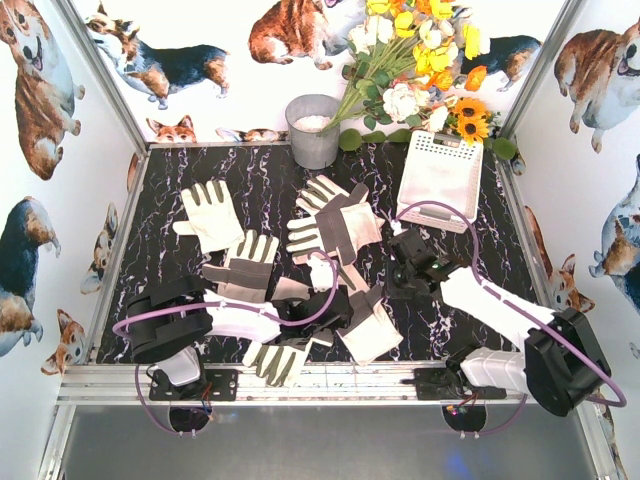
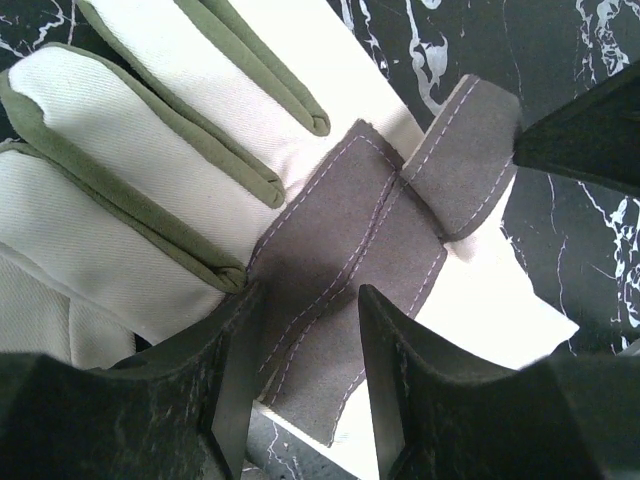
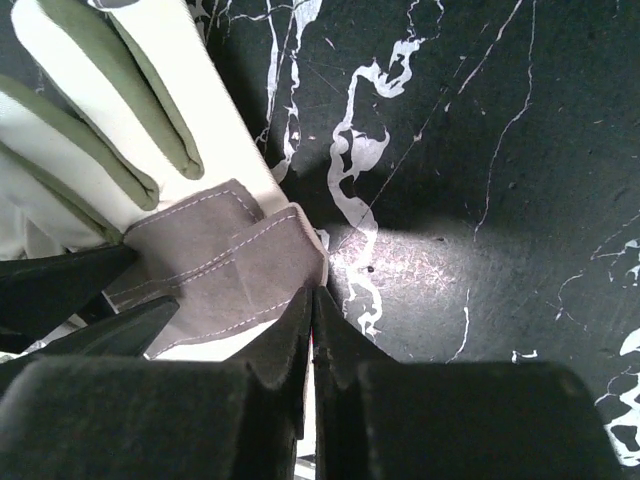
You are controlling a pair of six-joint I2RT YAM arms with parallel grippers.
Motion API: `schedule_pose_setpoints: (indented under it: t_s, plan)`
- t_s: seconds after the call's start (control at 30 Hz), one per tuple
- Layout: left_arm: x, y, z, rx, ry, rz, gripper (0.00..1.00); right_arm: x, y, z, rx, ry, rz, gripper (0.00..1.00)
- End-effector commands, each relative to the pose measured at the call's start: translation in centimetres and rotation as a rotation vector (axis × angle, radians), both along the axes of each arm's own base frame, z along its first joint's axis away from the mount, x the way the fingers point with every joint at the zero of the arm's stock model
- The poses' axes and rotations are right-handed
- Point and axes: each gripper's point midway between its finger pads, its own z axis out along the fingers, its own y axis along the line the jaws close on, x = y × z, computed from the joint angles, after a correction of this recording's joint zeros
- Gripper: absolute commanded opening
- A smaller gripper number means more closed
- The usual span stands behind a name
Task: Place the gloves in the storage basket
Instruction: Adjust the glove at the center of the board.
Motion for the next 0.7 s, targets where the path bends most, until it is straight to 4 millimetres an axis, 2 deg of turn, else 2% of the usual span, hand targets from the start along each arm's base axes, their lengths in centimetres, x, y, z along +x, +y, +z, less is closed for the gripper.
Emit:
schedule_pose_setpoints:
  t_s: [0.0, 0.1, 0.27, 0.3, 0.53, 0.67]
  plan:
    - [-1.4, 3.2, -3.5, 0.156, 0.062, -0.032, 0.38, 1.9, 1.4, 1.0, 0.043, -0.055, -0.003, 0.0]
    - [-1.2, 3.6, -3.5, 0.168, 0.057, -0.025, 0.38, 1.8, 1.3, 0.1, 0.032, -0.036, -0.01, 0.0]
    - [-1.3, 4.6, -4.2, 0.174, 0.075, -0.035, 0.38, 1.8, -0.2, -1.9, -0.064, 0.0, -0.04, 0.0]
    - [-1.2, 4.4, -3.4, 0.163, 0.065, -0.041, 0.38, 1.7, -0.4, -2.1, -0.077, 0.009, -0.04, 0.0]
    - [-1.1, 5.4, -2.5, 0.177, 0.06, -0.021, 0.38, 1.2, -0.6, -2.1, -0.069, 0.015, -0.053, 0.0]
    - [-1.3, 5.7, -2.8, 0.157, 0.068, -0.008, 0.38, 0.6, -1.3, -2.2, -0.102, 0.032, -0.051, 0.0]
